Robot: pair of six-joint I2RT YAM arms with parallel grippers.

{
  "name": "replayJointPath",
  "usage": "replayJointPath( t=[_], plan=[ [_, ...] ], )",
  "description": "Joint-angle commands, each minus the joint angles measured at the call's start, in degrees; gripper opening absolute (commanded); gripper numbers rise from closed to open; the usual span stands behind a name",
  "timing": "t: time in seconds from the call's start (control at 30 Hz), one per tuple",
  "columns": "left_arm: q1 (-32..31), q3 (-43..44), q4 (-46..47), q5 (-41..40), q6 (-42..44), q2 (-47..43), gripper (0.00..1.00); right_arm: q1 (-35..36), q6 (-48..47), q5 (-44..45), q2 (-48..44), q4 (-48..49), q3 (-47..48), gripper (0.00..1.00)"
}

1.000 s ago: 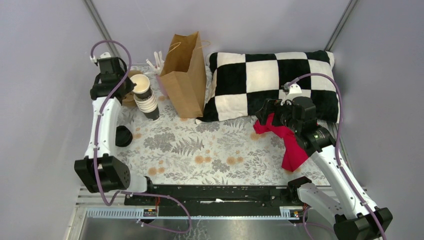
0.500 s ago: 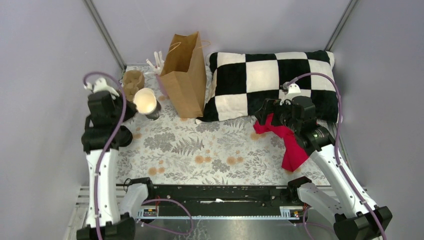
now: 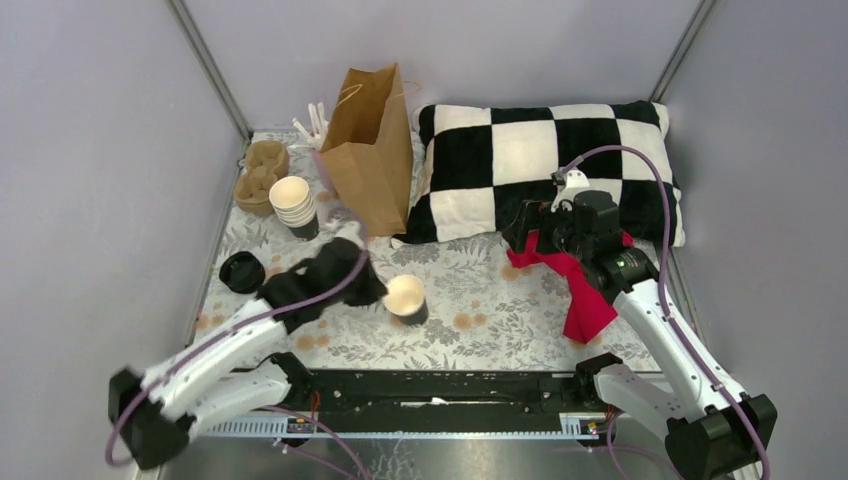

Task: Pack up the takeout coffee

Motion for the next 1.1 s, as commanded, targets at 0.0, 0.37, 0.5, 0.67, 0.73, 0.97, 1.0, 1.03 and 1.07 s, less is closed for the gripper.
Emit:
replayJointPath(
  t=[0.0,0.37,0.5,0.67,0.73,0.97,1.0,1.03,1.07],
  plan=[
    [-16.3,3.9,13.9,-16.9,-7.3,14.0,0.00,0.4,0.0,-1.0,-0.9,1.0,0.1,0.98],
    [-27.4,11.1,19.9,-22.4,-7.2,33.3,0.00,0.4,-0.5,-0.3,-2.3,0.1,-0.4,0.98],
    [-28.6,15.1,14.2,-27.4,-5.4,33.1,0.00,0.4,-0.3,-0.6,-2.2,0.6,-0.9,0.98],
    [-28.9,18.1,9.6,-31.2,-3.8,32.8,0.00,0.4,-0.2,-0.9,-2.2,1.0,-1.2,0.98],
    [-28.9,17.6,9.6,-31.1,-4.1,33.4,0.00,0.3,-0.2,-0.9,-2.2,1.0,-1.3,0.98],
    [-28.9,17.5,8.0,-30.1,-5.8,35.5,0.05,0.4,-0.2,-0.9,-2.5,1.1,-1.6,0.98],
    [-28.9,17.5,7.6,-30.2,-5.8,35.4,0.12,0.3,-0.2,-1.1,-2.5,1.1,-1.5,0.98],
    [-28.9,17.6,7.3,-30.4,-5.8,35.0,0.17,0.4,-0.2,-1.1,-2.5,1.1,-1.6,0.98],
    [-28.9,17.5,7.2,-30.5,-5.7,34.4,0.23,0.4,-0.2,-1.1,-2.5,1.1,-1.6,0.98]
  ],
)
